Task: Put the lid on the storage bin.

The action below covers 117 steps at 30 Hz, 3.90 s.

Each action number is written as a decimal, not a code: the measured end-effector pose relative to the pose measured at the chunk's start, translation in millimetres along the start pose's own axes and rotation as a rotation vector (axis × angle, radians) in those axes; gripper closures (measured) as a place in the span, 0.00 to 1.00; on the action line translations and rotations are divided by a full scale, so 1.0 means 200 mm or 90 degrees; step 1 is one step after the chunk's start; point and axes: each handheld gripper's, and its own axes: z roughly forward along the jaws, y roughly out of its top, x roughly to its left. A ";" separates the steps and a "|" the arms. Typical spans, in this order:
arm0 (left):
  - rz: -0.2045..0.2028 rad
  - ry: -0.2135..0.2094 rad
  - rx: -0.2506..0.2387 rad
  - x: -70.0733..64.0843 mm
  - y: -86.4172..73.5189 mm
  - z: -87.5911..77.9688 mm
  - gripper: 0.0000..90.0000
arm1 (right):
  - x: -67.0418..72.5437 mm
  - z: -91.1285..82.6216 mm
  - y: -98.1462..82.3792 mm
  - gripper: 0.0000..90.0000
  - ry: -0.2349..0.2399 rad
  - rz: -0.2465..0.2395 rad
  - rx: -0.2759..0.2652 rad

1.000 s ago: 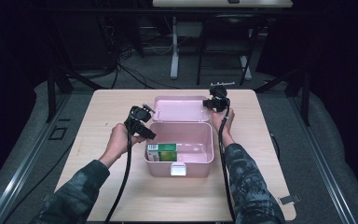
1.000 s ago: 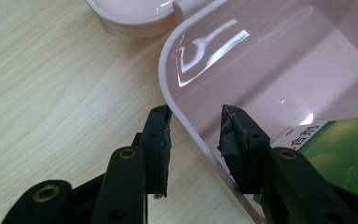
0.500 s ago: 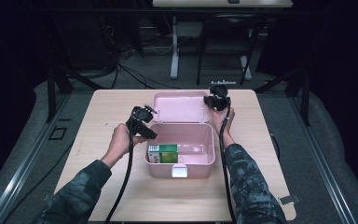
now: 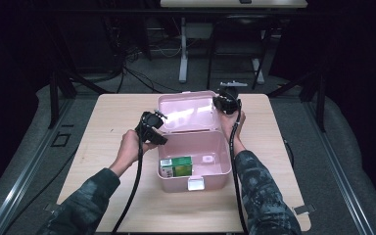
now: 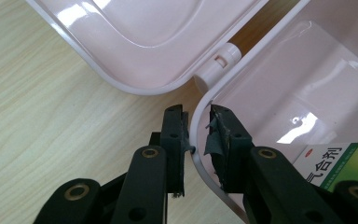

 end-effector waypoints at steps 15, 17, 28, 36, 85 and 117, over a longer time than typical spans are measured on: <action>-0.005 -0.002 -0.017 0.01 0.01 0.00 0.84 | -0.01 -0.15 0.03 0.95 0.003 0.016 -0.080; -0.005 -0.002 -0.018 0.01 0.01 0.00 0.84 | -0.01 -0.17 0.04 0.95 0.004 0.012 -0.089; -0.007 -0.001 -0.029 0.01 0.01 0.00 0.83 | -0.01 -0.28 0.05 0.96 0.013 0.008 -0.129; -0.011 -0.002 -0.039 0.01 0.00 0.00 0.82 | 0.01 -0.36 0.04 0.97 0.015 -0.007 -0.161; -0.009 -0.007 -0.057 -0.01 -0.03 0.00 0.82 | 0.05 -0.72 -0.06 0.97 0.064 -0.048 -0.221; -0.005 -0.041 -0.104 0.00 -0.20 -0.29 0.35 | 0.08 -0.89 -0.14 0.95 0.085 -0.089 -0.190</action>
